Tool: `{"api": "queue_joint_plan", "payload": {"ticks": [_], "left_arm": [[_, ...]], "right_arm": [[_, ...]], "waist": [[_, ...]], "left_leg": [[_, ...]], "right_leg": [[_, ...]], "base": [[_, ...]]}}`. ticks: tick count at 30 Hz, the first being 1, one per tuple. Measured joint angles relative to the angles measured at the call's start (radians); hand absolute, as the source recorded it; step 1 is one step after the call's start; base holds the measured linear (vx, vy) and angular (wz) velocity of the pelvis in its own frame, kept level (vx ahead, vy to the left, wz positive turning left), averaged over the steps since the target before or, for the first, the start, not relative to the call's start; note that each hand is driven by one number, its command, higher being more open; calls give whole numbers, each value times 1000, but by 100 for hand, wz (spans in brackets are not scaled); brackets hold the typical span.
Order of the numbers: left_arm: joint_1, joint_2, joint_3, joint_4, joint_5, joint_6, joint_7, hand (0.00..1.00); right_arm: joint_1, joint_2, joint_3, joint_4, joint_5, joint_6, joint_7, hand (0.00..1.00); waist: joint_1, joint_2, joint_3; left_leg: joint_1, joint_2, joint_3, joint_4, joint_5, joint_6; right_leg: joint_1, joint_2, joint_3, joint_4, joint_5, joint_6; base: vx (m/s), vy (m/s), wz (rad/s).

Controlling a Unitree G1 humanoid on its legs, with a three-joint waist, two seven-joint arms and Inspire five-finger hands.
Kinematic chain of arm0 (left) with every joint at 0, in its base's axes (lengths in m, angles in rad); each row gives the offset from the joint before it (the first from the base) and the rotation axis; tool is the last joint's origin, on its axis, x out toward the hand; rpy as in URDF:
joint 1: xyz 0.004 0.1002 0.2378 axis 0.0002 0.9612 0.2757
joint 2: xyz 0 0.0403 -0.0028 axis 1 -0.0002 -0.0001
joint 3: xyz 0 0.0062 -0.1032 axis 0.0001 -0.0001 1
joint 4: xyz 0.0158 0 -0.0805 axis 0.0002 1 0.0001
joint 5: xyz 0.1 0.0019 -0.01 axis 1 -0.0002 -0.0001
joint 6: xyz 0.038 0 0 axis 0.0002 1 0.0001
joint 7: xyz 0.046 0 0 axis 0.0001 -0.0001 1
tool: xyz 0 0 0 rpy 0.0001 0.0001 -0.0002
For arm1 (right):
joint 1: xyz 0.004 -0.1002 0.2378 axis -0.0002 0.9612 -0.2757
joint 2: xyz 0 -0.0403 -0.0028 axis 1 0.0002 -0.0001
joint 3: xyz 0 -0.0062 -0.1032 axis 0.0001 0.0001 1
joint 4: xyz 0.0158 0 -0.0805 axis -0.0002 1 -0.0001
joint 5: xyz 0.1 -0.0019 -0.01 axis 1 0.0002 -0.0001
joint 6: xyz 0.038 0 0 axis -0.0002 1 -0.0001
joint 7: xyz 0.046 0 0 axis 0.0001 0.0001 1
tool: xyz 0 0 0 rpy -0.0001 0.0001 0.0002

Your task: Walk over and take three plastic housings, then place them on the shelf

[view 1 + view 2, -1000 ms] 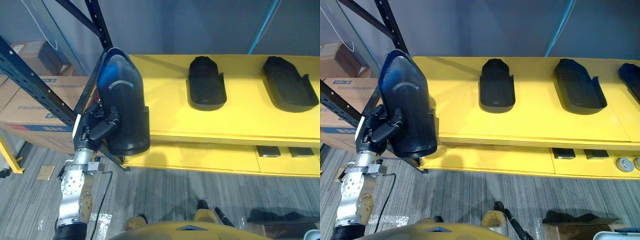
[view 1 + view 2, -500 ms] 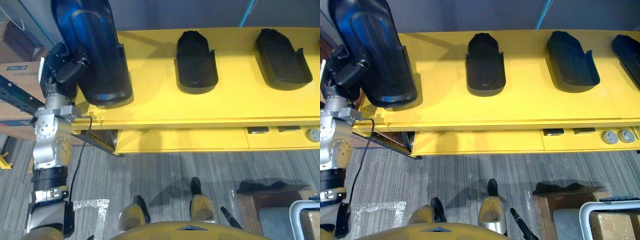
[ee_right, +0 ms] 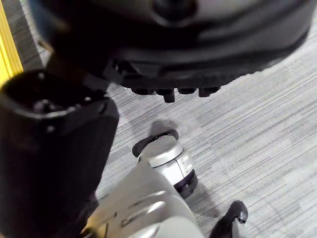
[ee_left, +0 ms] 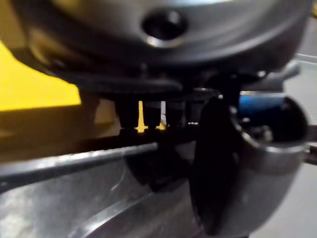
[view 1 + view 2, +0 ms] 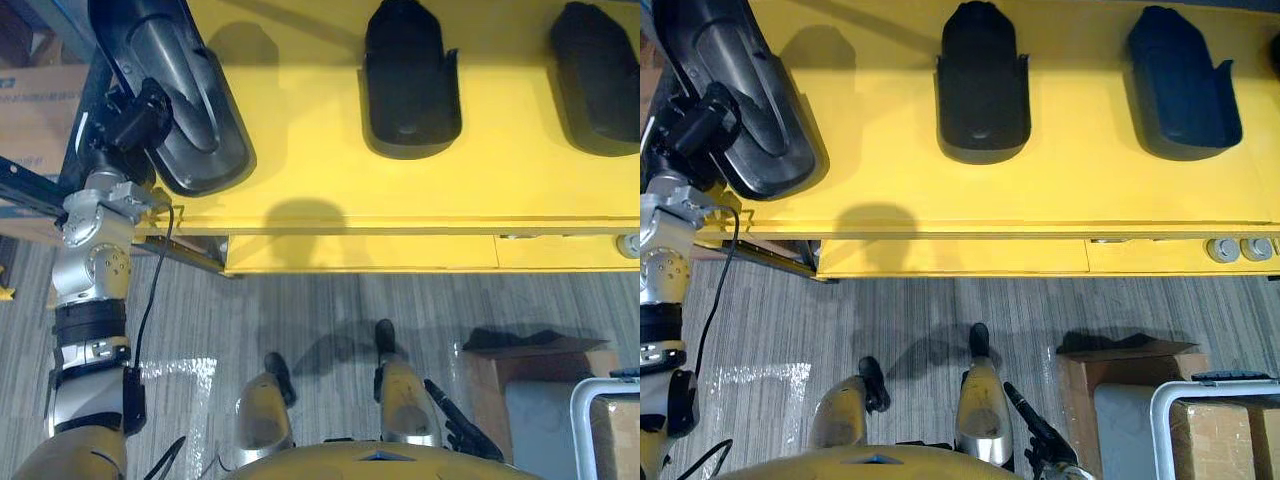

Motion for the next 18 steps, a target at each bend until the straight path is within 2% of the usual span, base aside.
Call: {"api": "queue_joint_plan", "payload": {"ticks": [5,11,14,15,18], "left_arm": [[-74,26,2,0,1,44,-4,0],[-117,41,1,0,26,55,-7,0],[-133,59,-11,3,95,77,-3,0],[-152,65,-15,7,142,98,-4,100],[-164,74,-22,7,189,118,-6,100]], "right_arm": [[-8,-1,20,-42,30,8,3,100],[-13,-2,45,-57,68,29,1,100],[-13,-3,53,-63,72,36,1,100],[-13,-3,54,-67,72,41,1,100],[-13,-3,56,-77,73,43,1,100]], "waist": [[10,-5,39],[15,-12,51],[14,-13,52],[15,-14,52],[14,-14,52]], "left_leg": [[-36,15,-8,33,-8,4],[-67,24,-10,43,-10,4],[-67,25,-9,43,-9,3],[-67,25,-8,43,-9,3],[-65,26,-5,45,-9,3]], "right_leg": [[-38,5,-3,44,-12,-5],[-71,7,-8,68,-17,-6],[-72,8,-7,68,-17,-7],[-72,8,-7,68,-17,-7],[-72,9,-3,68,-17,-7]], "base": [[-54,-22,1],[-28,-14,2],[0,0,0],[0,0,0],[6,-1,-1]]}}
